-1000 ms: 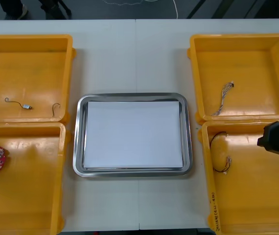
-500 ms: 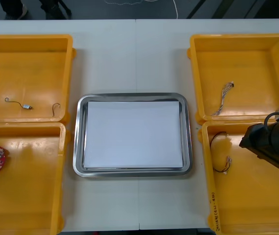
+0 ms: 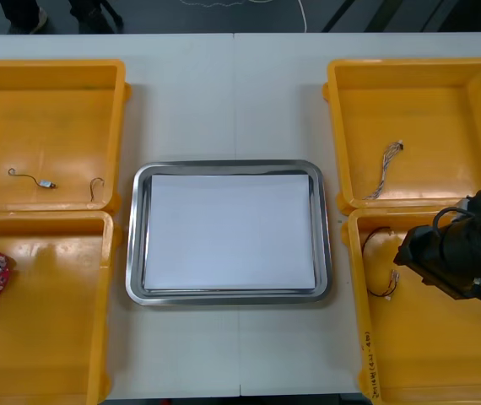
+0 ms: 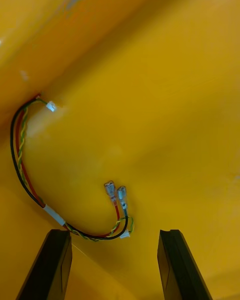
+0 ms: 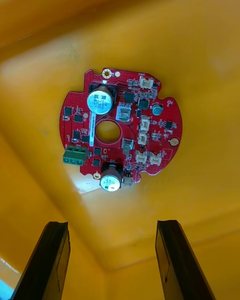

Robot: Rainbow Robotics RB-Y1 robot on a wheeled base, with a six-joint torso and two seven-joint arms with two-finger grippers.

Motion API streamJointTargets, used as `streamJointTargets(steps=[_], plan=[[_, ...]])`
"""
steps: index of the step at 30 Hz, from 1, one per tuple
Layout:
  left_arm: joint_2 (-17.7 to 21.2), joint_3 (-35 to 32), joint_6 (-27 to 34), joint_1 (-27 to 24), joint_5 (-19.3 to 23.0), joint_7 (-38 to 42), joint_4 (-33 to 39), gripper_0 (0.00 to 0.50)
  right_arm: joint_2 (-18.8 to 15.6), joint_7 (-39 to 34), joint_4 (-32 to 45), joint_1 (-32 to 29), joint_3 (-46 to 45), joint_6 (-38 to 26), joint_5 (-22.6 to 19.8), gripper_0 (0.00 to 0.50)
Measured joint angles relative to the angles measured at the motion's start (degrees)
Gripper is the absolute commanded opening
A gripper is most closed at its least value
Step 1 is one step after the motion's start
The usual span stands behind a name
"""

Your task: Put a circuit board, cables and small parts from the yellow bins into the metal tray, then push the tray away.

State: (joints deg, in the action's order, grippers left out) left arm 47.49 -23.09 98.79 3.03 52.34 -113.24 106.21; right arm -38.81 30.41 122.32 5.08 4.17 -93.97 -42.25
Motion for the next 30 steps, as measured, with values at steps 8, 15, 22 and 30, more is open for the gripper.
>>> streamJointTargets(steps=[8, 15, 22, 30], plan=[[-0.03, 1.33, -1.69, -0.01, -0.01, -0.03, -2.13, 0.5, 0.01, -0.07, -0.63, 0.01, 2.75, 0.47, 1.47, 0.5], [-1.54, 1.32, -2.01, -0.01, -1.88, -0.09, -2.17, 0.5, 0.02, -0.09, -1.72, 0.02, 4.05, 2.06, 1.52, 0.5], [-4.17, 1.29, -2.7, -0.01, -4.47, -0.48, -2.19, 0.5, 0.03, -0.09, -3.23, 0.11, 4.84, 3.18, 1.55, 0.5], [-5.95, 1.29, -4.45, -0.01, -5.89, -0.54, -2.95, 0.5, 0.03, -0.1, -4.56, 0.13, 6.05, 3.26, 1.77, 0.5]])
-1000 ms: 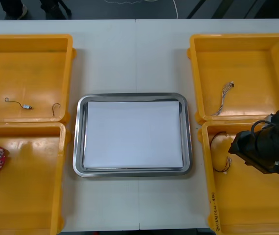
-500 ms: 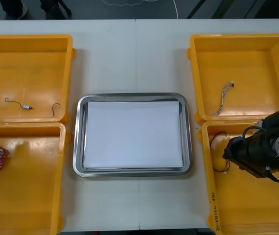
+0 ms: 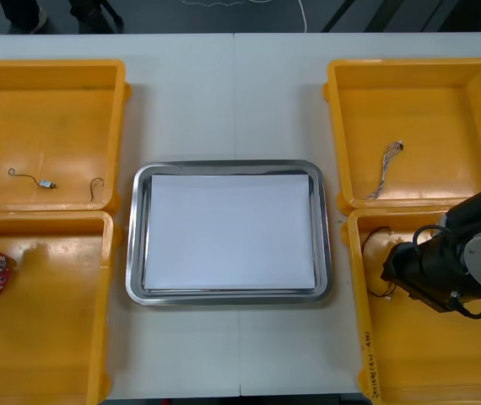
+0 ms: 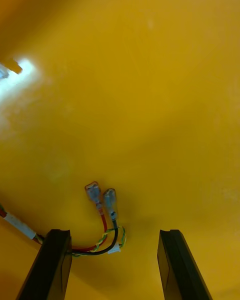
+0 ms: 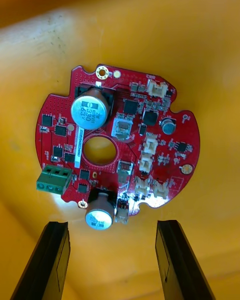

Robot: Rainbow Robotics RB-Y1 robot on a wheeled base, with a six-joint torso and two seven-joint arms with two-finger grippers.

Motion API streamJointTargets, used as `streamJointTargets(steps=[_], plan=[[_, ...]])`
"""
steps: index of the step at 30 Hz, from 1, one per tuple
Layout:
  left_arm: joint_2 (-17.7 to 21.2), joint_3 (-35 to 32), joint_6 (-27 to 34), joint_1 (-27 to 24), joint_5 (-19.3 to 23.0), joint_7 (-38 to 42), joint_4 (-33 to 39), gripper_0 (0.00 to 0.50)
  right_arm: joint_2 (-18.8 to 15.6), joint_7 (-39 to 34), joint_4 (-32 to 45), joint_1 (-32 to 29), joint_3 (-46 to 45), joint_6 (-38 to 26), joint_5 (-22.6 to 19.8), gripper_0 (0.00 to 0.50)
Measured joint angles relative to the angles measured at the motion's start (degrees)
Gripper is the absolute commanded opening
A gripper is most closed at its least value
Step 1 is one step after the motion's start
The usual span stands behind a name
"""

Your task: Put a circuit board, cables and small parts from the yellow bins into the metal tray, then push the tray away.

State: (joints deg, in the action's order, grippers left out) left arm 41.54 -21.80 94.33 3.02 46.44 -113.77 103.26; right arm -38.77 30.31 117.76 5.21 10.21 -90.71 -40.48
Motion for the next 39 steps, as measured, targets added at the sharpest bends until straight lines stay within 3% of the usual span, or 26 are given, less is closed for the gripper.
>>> streamJointTargets(steps=[4, 11, 19, 20, 22, 24, 28, 36, 38, 39], plan=[[-0.4, 0.0, -1.71, 0.0, -0.17, -1.36, -1.35, 0.5, 0.0, 0.0, -0.18, 0.01, 0.92, 0.44, 0.1, 0.5], [-0.5, 0.0, -3.28, 0.0, -0.23, -12.07, -2.98, 0.5, 0.01, 0.0, -0.99, 0.02, 1.98, 1.64, 0.16, 0.5], [-0.52, 0.0, -3.65, 0.0, -0.24, -12.58, -3.49, 0.5, 0.01, 0.0, -2.38, 0.03, 2.82, 2.53, 0.38, 0.5], [-0.52, 0.0, -3.66, 0.0, -0.24, -12.58, -3.52, 0.5, 0.01, 0.0, -2.54, 0.04, 2.87, 2.61, 0.38, 0.455], [-0.52, 0.0, -3.71, 0.0, -0.25, -12.58, -3.66, 0.5, 0.01, 0.0, -2.71, 0.04, 2.97, 2.64, 0.4, 0.193], [-0.52, 0.0, -3.89, 0.0, -0.27, -12.58, -3.85, 0.5, 0.01, 0.0, -2.74, 0.04, 2.99, 2.65, 0.4, 0.058], [-0.52, 0.0, -3.98, 0.0, -0.29, -12.58, -4.22, 0.5, 0.01, 0.0, -2.75, 0.05, 2.99, 2.66, 0.41, 0.0], [-0.52, 0.0, -4.3, 0.0, -0.32, -12.58, -4.55, 0.5, 0.01, 0.0, -2.76, 0.08, 3.0, 2.67, 0.43, 0.0], [-0.52, 0.01, -4.3, 0.0, -0.34, -12.58, -4.55, 0.471, 0.01, 0.0, -2.76, 0.09, 3.0, 2.67, 0.43, 0.0], [-0.52, 0.01, -4.3, 0.0, -0.35, -12.58, -4.55, 0.422, 0.01, 0.0, -2.76, 0.1, 3.0, 2.66, 0.43, 0.0]])
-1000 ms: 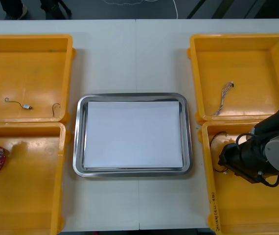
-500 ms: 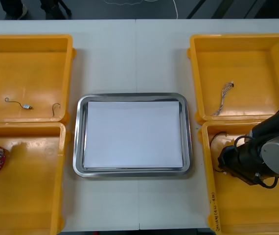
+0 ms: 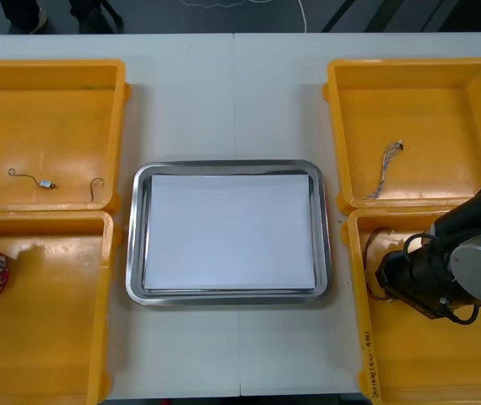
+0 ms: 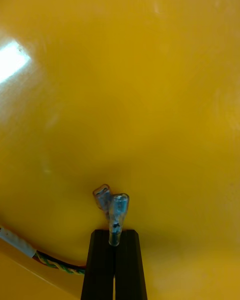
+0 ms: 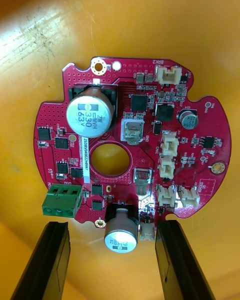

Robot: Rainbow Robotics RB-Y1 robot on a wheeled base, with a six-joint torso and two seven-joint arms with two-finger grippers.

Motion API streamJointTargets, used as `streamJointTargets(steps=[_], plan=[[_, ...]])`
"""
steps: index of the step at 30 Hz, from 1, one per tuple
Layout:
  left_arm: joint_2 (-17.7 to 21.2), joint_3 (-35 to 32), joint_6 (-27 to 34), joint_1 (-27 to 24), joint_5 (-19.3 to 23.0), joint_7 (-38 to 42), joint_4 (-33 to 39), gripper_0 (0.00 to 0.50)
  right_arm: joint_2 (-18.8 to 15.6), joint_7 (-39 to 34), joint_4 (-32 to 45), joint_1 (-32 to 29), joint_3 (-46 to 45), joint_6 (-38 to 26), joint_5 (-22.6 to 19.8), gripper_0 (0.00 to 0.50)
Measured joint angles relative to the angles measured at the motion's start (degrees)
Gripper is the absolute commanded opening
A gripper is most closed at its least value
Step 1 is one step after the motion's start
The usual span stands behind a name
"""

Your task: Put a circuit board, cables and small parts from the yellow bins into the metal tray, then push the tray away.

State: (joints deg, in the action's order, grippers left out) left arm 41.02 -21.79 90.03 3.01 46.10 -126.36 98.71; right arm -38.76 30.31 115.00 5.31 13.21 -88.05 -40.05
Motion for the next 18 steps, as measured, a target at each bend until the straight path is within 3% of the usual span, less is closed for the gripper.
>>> streamJointTargets(steps=[4, 6, 13, 18], plan=[[0.0, 0.02, 0.0, 0.0, -0.03, 0.0, -0.02, 0.254, 0.0, 0.0, -0.02, 0.12, 0.0, -0.11, -0.01, 0.0], [-0.05, 0.02, -0.01, 0.0, -0.03, 0.0, -0.03, 0.202, -0.04, 0.0, -0.03, 0.33, -0.02, -0.42, -0.05, 0.0], [-1.03, -0.02, -0.02, -0.01, -0.65, 0.0, -0.05, 0.078, -2.02, 0.0, 0.49, 1.42, -0.05, -3.14, -1.35, 0.0], [-1.05, -0.06, 0.14, -0.02, -0.69, 0.0, -0.05, 0.014, -5.92, 0.01, 1.6, 1.48, -0.29, -3.58, -6.5, 0.0]])
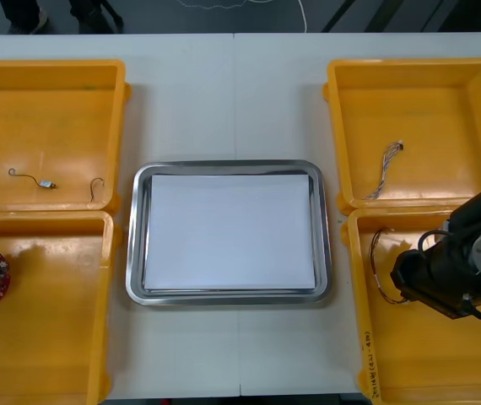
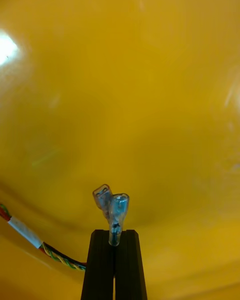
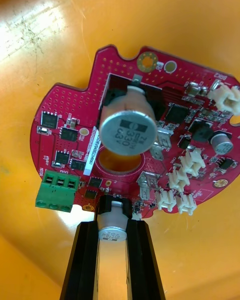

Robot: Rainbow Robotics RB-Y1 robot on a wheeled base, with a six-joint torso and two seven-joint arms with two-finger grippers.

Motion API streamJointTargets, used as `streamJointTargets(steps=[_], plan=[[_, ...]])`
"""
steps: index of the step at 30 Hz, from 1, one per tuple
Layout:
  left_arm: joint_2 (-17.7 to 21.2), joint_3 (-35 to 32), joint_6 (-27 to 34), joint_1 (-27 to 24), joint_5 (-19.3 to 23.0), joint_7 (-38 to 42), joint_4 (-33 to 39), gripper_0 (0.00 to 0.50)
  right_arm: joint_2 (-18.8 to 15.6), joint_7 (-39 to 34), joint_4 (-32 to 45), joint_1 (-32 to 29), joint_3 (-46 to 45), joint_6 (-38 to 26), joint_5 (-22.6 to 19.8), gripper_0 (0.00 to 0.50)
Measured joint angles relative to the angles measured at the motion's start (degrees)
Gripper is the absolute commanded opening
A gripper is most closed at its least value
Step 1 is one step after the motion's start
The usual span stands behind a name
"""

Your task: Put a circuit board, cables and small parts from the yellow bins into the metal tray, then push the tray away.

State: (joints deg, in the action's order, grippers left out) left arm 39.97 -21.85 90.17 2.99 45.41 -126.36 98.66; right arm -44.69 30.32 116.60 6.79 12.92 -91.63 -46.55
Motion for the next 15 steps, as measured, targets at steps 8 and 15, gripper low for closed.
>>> streamJointTargets(steps=[8, 15], plan=[[-0.35, -1.58, 3.47, -0.05, 0.05, 0.0, 0.42, 0.0, -5.77, 0.15, 2.51, -0.61, -0.41, -0.22, -2.63, 0.0], [-0.85, -4.22, 8.52, -0.03, 0.24, 0.0, 4.34, 0.0, -8.21, 9.33, 3.9, -6.94, -3.69, 6.35, -3.03, 0.0]])
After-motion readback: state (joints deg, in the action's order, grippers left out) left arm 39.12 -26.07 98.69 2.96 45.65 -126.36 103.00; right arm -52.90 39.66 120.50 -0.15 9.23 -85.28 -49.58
